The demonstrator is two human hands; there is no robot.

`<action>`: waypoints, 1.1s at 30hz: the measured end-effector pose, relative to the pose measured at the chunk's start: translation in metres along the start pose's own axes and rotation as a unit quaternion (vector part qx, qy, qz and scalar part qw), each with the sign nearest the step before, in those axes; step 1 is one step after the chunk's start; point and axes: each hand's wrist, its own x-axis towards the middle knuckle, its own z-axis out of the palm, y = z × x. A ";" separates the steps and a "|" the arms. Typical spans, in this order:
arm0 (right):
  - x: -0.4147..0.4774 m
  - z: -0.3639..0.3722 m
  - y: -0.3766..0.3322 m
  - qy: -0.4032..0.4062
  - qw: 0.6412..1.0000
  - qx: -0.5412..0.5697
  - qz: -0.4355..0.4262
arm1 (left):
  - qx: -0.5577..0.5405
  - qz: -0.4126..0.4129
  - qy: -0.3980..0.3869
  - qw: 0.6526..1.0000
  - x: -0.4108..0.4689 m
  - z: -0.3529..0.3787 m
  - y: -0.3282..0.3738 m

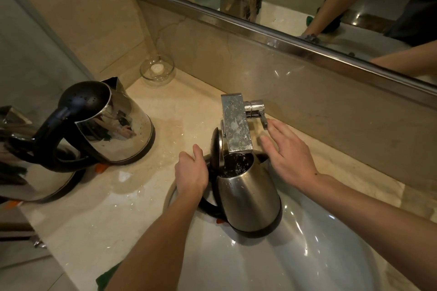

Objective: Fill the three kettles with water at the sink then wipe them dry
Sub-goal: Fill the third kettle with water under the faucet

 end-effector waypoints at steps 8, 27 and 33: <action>-0.019 0.019 0.003 0.103 0.946 0.261 0.161 | -0.011 0.005 -0.011 1.000 0.001 -0.002 -0.002; -0.031 0.052 -0.024 0.108 0.835 0.427 0.330 | -0.061 -0.035 -0.076 0.995 -0.024 -0.010 -0.001; -0.044 0.050 -0.032 0.126 0.812 0.464 0.331 | -0.088 -0.034 -0.109 0.990 -0.042 -0.014 -0.004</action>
